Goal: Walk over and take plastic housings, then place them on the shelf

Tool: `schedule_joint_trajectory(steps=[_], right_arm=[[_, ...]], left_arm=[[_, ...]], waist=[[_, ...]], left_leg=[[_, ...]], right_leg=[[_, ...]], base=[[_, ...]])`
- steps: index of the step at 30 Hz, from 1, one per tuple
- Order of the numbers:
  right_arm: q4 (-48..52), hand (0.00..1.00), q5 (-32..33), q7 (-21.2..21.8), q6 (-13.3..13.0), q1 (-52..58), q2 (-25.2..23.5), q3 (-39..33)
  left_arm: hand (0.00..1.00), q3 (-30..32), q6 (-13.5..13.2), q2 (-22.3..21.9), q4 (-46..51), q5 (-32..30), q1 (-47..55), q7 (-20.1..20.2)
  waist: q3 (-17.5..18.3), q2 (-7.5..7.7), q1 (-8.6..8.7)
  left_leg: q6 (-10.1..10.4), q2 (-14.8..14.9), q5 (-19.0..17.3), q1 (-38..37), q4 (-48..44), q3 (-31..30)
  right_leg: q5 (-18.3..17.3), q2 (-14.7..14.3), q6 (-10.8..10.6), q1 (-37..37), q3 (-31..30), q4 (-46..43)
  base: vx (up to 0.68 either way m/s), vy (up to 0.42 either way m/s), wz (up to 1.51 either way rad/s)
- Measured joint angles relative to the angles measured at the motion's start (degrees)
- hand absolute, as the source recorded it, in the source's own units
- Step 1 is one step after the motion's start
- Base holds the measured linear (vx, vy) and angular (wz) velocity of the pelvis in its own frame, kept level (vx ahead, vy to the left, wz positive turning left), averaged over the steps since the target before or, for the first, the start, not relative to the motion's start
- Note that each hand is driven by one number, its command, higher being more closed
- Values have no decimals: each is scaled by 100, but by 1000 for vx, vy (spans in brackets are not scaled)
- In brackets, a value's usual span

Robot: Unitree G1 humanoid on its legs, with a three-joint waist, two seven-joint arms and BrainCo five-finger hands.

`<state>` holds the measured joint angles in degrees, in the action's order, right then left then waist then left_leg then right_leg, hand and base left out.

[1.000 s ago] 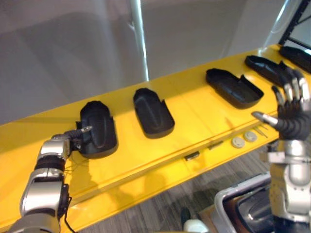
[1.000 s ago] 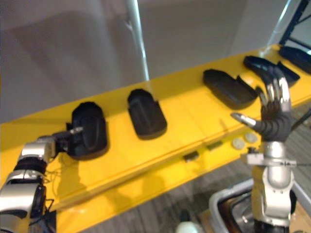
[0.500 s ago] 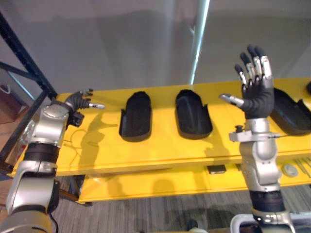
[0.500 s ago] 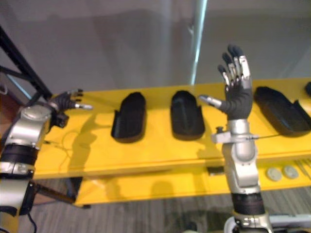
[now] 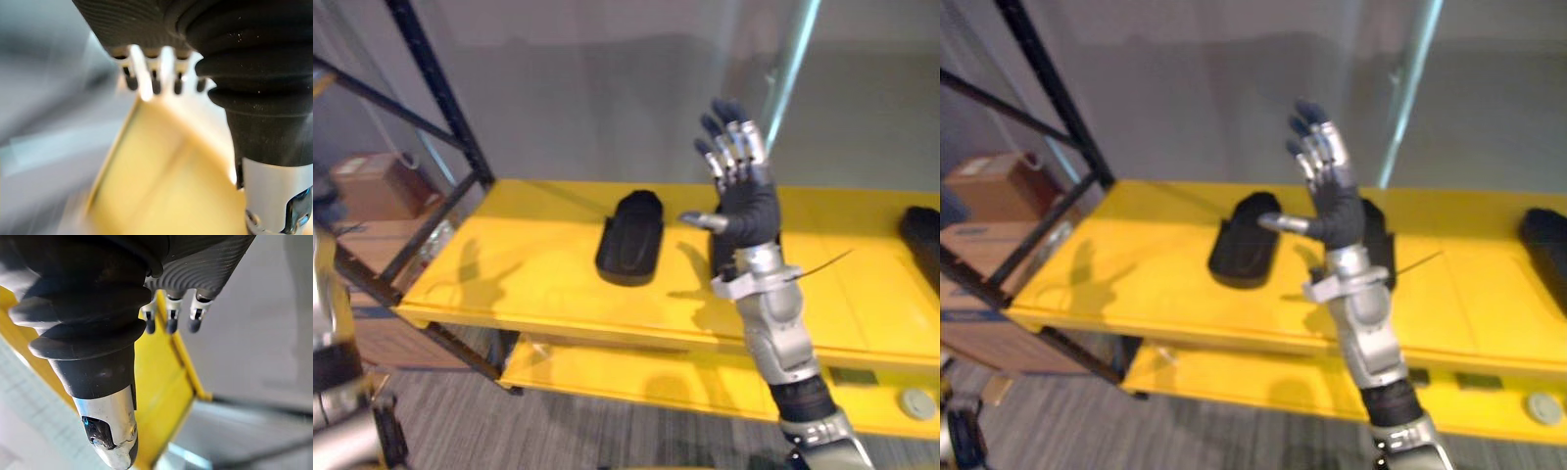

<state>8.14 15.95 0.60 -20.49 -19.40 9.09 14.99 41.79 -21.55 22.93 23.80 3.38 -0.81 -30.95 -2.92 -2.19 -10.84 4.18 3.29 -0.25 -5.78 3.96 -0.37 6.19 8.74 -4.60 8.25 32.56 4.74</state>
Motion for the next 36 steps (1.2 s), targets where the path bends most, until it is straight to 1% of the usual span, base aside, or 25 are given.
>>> schedule_joint_trajectory(steps=[1,2,3,4,5,6,7,9,10,12,13,14,15,17,19,20,22,23,24,25,26,28,31,32,36], right_arm=[[-170,0,0,-92,29,-9,-159,91],[-252,0,-6,-131,47,-14,-247,136],[-402,0,-12,-206,59,-29,-413,245],[-567,0,-27,-253,61,-99,-560,420],[-628,0,-70,-281,61,-139,-643,503],[-672,0,-106,-325,64,-195,-759,699],[-682,0,-107,-330,65,-213,-797,776],[-868,0,-99,-426,73,-342,-910,984],[-986,0,-92,-440,123,-425,-938,1040],[-1301,0,-48,-426,272,-561,-960,1164],[-1456,0,21,-426,347,-612,-984,1283],[-1562,0,23,-440,365,-627,-998,1346],[-1873,0,18,-508,495,-661,-1076,1569],[-2313,0,10,-683,604,-740,-1227,1837],[-2940,0,-114,-1022,690,-806,-1559,2242],[-3050,0,-120,-1099,691,-814,-1636,2306],[-3443,0,-307,-1371,691,-859,-1863,2474],[-3489,0,-347,-1402,691,-864,-1863,2507],[-3620,0,-360,-1434,691,-884,-1863,2578],[-3751,0,-378,-1435,691,-885,-1864,2633],[-3818,0,-378,-1429,695,-886,-1864,2684],[-3902,0,-445,-1435,824,-891,-1864,2887],[-3906,0,-574,-1515,929,-900,-1863,3019],[-3906,0,-621,-1638,931,-902,-1863,3072],[-3906,0,-850,-2031,930,-903,-1863,3039]], left_arm=[[0,71,-153,-543,323,-382,562,-356],[0,75,-187,-773,433,-563,814,-523],[0,71,-185,-1150,543,-842,1228,-777],[0,75,-76,-1396,505,-952,1570,-962],[0,77,10,-1486,416,-1026,1691,-1030],[0,59,187,-1583,118,-1081,1825,-1172],[0,64,263,-1619,-104,-1071,1836,-1191],[0,85,465,-1757,-1287,-837,1904,-1166],[0,81,495,-1816,-1890,-735,1932,-1112],[0,6,525,-2036,-3273,-556,1974,-914],[0,-78,546,-2133,-3849,-544,2001,-810],[0,-178,543,-2188,-4197,-537,2002,-748],[0,-379,542,-2328,-4932,-526,2031,-564],[0,-608,548,-2391,-5583,-361,2024,-329],[0,-827,572,-2430,-6448,-56,1976,190],[0,-874,585,-2450,-6591,48,1976,320],[0,-1037,721,-2580,-7091,439,1977,867],[0,-1116,751,-2601,-7179,576,1979,1005],[0,-1221,837,-2633,-7333,772,1980,1269],[0,-1329,908,-2623,-7437,827,1984,1460],[0,-1349,925,-2620,-7468,897,1994,1555],[0,-1429,945,-2592,-7469,1178,1999,1832],[0,-1627,944,-2537,-7470,1282,1983,1993],[0,-1738,944,-2537,-7477,1443,1971,2043],[0,-2064,953,-2546,-7683,1694,1846,2158]], waist=[[58,94,-161],[70,114,-216],[135,218,-289],[157,265,-369],[160,269,-406],[161,271,-414],[159,267,-418],[155,257,-422],[153,255,-421],[151,275,-423],[144,295,-415],[131,316,-414],[98,380,-415],[69,427,-420],[10,461,-423],[-13,453,-427],[-121,345,-431],[-150,316,-431],[-230,245,-431],[-311,190,-430],[-331,174,-430],[-375,158,-414],[-379,153,-407],[-380,152,-406],[-428,90,-391]], left_leg=[[2,-25,1,22,0,-141],[2,-42,1,37,-1,-226],[2,-77,1,97,-6,-392],[6,-89,1,100,6,-440],[-10,-93,-13,109,4,-456],[-13,-113,-39,197,-10,-555],[-17,-108,-34,218,-8,-554],[-26,-93,-21,292,-34,-583],[-31,-83,-17,294,-35,-584],[-4,-75,3,295,-43,-587],[1,-74,0,296,-47,-584],[3,-74,-2,297,-48,-581],[11,-73,-8,295,-53,-577],[43,-68,-34,306,-92,-570],[75,-72,-156,378,-321,-562],[69,-73,-181,391,-375,-555],[62,-70,-262,394,-498,-513],[65,-69,-284,397,-533,-503],[65,-54,-339,405,-613,-475],[51,-26,-395,396,-663,-424],[59,-7,-427,393,-667,-399],[83,59,-457,401,-703,-354],[111,108,-453,406,-703,-350],[120,124,-447,405,-704,-351],[129,138,-450,402,-671,-336]], right_leg=[[-54,9,-26,66,126,0],[-77,11,-14,101,209,0],[-128,25,-45,154,367,0],[-162,33,-71,186,419,-1],[-170,34,-70,190,434,-1],[-214,42,-63,186,539,-2],[-226,43,-74,186,574,-2],[-294,34,-116,185,668,-2],[-303,25,-113,181,669,-3],[-322,16,-109,180,674,-3],[-322,15,-108,172,674,-4],[-322,16,-108,169,672,-4],[-321,15,-108,169,671,-4],[-321,7,-108,170,659,-4],[-324,3,-103,170,642,-5],[-326,2,-101,172,633,-5],[-331,-1,-93,195,560,-6],[-334,-1,-87,200,541,-6],[-346,-11,-70,223,507,-6],[-359,-19,-65,260,467,-6],[-373,-17,-59,259,437,-6],[-404,-79,-39,228,368,-6],[-421,-130,-13,215,366,-7],[-421,-144,-13,210,367,-7],[-419,-160,-17,194,368,-7]], base=[[68,-3,66],[44,-3,71],[41,4,58],[27,7,47],[17,15,34],[0,9,28],[-4,3,38],[15,-8,23],[46,-8,6],[63,-1,1],[53,5,0],[64,12,-1],[63,13,-1],[64,12,-1],[76,20,-1],[55,18,-6],[15,17,-12],[-21,19,-15],[-43,16,-17],[-50,16,-19],[-50,18,-22],[-17,4,-15],[3,-7,-1],[48,6,2],[43,20,0]])
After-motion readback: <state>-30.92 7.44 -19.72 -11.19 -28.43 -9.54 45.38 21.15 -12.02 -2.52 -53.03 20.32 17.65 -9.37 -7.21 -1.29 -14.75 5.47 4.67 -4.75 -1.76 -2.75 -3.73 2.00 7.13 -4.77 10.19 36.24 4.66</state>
